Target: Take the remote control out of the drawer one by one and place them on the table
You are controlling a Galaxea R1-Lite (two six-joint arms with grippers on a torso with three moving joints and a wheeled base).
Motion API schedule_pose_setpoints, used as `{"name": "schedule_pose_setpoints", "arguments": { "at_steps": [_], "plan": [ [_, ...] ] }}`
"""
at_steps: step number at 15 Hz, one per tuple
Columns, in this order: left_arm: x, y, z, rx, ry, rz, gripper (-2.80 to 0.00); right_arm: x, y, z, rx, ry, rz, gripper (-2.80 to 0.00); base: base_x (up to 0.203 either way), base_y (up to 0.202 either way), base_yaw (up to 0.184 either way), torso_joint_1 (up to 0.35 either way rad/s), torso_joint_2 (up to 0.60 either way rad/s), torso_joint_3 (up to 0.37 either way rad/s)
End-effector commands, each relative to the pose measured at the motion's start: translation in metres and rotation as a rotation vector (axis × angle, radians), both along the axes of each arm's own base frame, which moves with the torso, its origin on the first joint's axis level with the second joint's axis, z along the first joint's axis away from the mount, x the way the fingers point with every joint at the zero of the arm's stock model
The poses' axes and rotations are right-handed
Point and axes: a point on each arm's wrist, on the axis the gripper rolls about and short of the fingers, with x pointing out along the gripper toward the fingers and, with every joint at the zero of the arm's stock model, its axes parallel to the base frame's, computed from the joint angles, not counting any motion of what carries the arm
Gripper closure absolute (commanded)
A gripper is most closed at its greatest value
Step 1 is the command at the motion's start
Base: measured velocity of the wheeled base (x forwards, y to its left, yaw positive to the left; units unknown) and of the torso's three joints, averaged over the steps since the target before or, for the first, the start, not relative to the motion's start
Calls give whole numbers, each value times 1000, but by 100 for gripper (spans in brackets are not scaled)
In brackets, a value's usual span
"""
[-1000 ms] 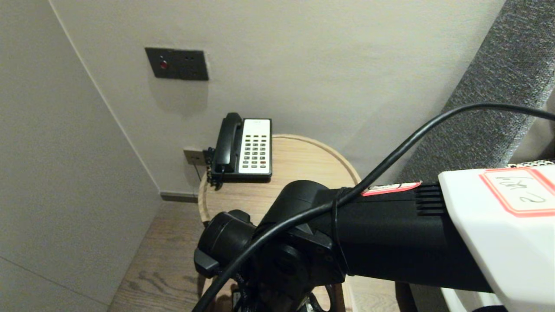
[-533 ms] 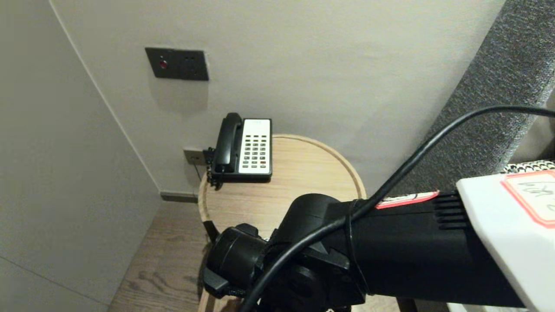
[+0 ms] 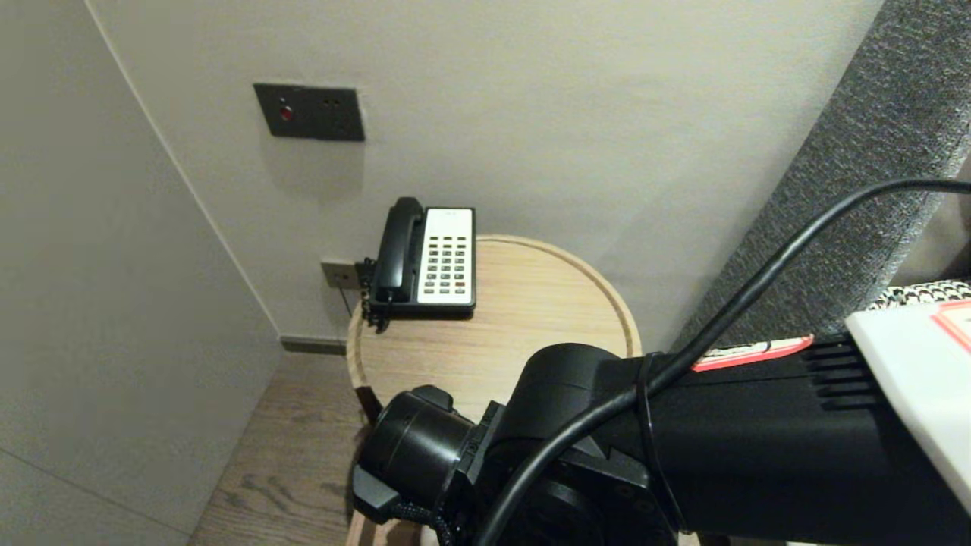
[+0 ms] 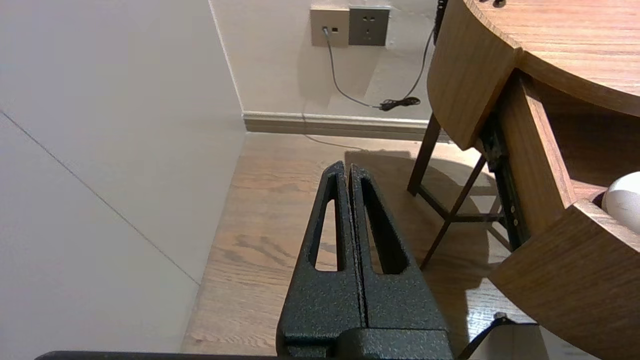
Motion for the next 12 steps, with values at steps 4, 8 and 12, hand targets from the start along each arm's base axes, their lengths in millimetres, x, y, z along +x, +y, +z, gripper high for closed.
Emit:
{"name": "schedule_pose_setpoints", "arguments": {
  "at_steps": [4,8,12],
  "plan": [
    [0,0,0,-1,0,1,0,8,12,-24,-45,-8,8,-280,0,0,0,0,0,0],
    [0,0,0,1,0,1,0,11,15,-34,-67,-1,5,-280,0,0,0,0,0,0],
    [0,0,0,1,0,1,0,16,16,-42,-82,0,-8,-280,0,0,0,0,0,0]
  ]
}}
